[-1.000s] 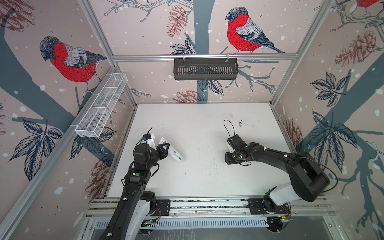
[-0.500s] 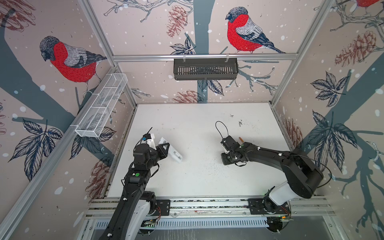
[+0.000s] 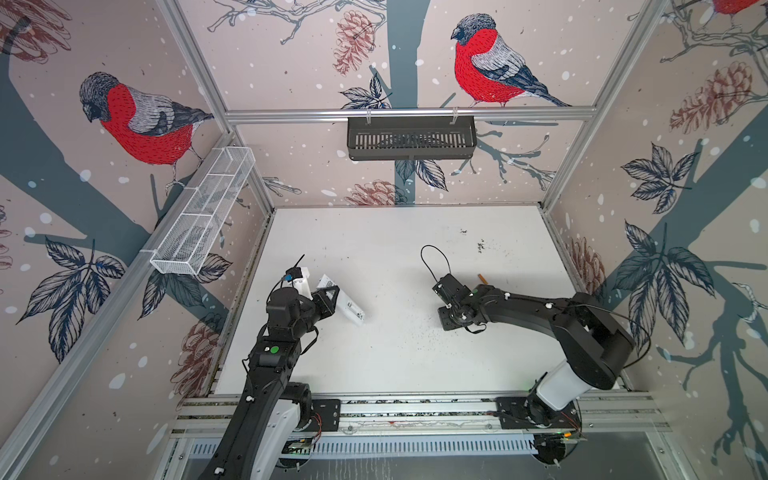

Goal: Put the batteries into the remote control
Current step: 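Close the right gripper on the orange battery and lift it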

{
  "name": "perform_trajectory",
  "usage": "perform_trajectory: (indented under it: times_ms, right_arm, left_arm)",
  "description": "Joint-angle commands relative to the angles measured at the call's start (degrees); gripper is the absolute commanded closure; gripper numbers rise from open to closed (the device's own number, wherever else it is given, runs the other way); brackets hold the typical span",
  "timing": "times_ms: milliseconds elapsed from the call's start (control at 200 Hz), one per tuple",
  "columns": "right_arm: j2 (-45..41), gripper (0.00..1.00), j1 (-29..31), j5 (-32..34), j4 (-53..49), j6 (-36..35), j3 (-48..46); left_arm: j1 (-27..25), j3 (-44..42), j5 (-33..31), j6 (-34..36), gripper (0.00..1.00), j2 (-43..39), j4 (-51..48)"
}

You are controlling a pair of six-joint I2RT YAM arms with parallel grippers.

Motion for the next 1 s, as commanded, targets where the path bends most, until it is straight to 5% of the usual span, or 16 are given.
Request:
perform_trajectory:
  times_ms: [0, 996]
  right_arm:
    - [0.56, 0.65, 0.28, -1.06, -0.36, 0.94, 0.06]
    - [1.65, 0.73, 5.97, 4.62, -3.92, 3.96, 2.14]
  left_arm:
    - [0.12, 0.18, 0.96, 0.59, 1.0, -0.12, 1.32]
    - [0.14, -0.03, 1.42, 0.59, 1.0, 0.32, 1.97]
